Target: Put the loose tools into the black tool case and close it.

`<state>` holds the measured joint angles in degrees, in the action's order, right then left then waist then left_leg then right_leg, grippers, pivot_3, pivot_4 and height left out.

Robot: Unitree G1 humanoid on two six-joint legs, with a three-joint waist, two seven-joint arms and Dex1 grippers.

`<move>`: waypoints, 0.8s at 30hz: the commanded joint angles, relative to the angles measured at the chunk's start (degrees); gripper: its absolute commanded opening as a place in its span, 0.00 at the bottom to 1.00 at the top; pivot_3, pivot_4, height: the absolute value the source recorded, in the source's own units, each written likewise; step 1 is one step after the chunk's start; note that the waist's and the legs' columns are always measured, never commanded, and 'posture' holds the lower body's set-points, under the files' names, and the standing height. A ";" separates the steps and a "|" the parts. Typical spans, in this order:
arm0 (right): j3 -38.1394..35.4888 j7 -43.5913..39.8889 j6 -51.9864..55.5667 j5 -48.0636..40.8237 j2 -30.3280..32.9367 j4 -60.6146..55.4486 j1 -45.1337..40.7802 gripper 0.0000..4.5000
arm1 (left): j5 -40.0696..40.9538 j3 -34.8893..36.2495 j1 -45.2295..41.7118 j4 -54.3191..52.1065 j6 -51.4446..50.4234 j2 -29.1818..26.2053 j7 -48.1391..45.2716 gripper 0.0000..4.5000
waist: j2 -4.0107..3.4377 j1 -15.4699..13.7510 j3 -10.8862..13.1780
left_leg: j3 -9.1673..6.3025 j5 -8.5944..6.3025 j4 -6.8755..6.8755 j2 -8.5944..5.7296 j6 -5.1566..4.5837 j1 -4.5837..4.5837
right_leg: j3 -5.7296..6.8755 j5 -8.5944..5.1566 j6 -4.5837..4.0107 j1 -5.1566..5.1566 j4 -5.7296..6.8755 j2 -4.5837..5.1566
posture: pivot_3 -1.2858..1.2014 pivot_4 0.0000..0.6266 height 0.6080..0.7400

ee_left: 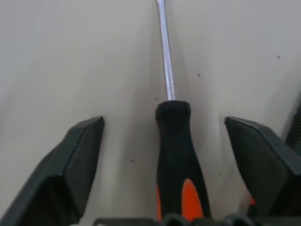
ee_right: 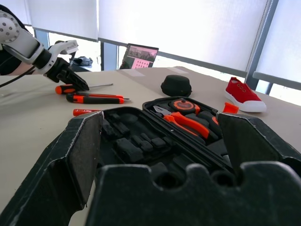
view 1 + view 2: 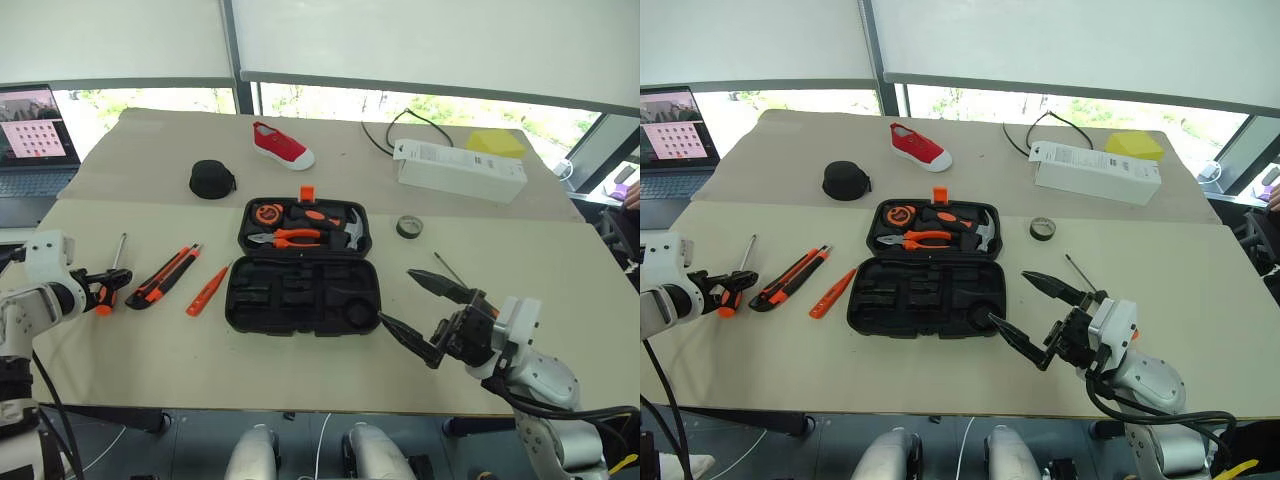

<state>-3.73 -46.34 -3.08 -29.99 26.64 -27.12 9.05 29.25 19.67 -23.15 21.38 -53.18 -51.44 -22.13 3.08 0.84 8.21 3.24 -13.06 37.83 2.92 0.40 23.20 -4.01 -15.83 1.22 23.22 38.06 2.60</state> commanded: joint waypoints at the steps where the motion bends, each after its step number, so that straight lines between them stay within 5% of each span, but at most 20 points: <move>1: -1.51 1.30 0.73 -0.28 0.66 -3.09 0.34 1.00 | -1.14 -1.25 -0.65 1.94 -0.83 0.38 -2.81 0.54 | 0.00 -0.24 0.00 | 0.01 0.00 0.01 0.00 0.00 -0.03 | 0.00 0.00 0.01 -0.04 0.00 0.01 | 0.52 0.24 1.00; 7: -2.28 1.40 0.55 -0.39 1.18 -2.85 1.07 1.00 | -1.69 3.32 -2.12 5.05 5.49 -0.45 -4.41 0.14 | -0.08 -0.12 0.01 | 0.01 0.01 0.02 0.01 0.00 -0.08 | 0.01 0.00 0.01 -0.07 0.02 -0.03 | 0.52 0.24 1.00; 12: -6.22 1.04 -0.02 -0.80 3.03 -1.52 1.92 1.00 | -0.31 3.15 -2.20 -0.54 23.18 -1.51 -21.34 0.14 | -0.01 -0.09 0.03 | 0.01 0.02 0.02 0.03 0.02 0.03 | 0.03 0.00 0.00 -0.02 0.00 -0.04 | 0.52 0.24 1.00; 17: -11.50 0.70 0.33 -1.40 5.40 1.39 1.55 1.00 | -3.73 -11.80 -4.05 -11.81 31.75 -2.95 -42.18 0.14 | -0.06 -1.18 0.07 | 0.11 0.05 0.05 -0.06 0.06 0.08 | 0.06 0.02 0.03 -0.09 -0.12 0.08 | 0.52 0.24 1.00; 24: -14.87 -0.24 2.94 -3.09 7.29 2.43 3.14 1.00 | -20.39 -33.23 -19.62 -8.57 43.51 6.73 -48.32 0.14 | -0.22 -1.53 0.13 | 0.06 0.13 0.08 -0.10 -0.02 0.13 | -0.01 0.02 0.06 -0.13 -0.10 -0.12 | 0.52 0.24 1.00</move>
<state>-16.87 -46.26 -1.05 -31.16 33.25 -23.38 12.08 12.71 -11.05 -40.55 11.79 -12.69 -45.51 -70.09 2.87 -0.70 8.34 3.29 -12.93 37.91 2.82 0.38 23.33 -4.05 -15.81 1.29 23.09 37.97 2.48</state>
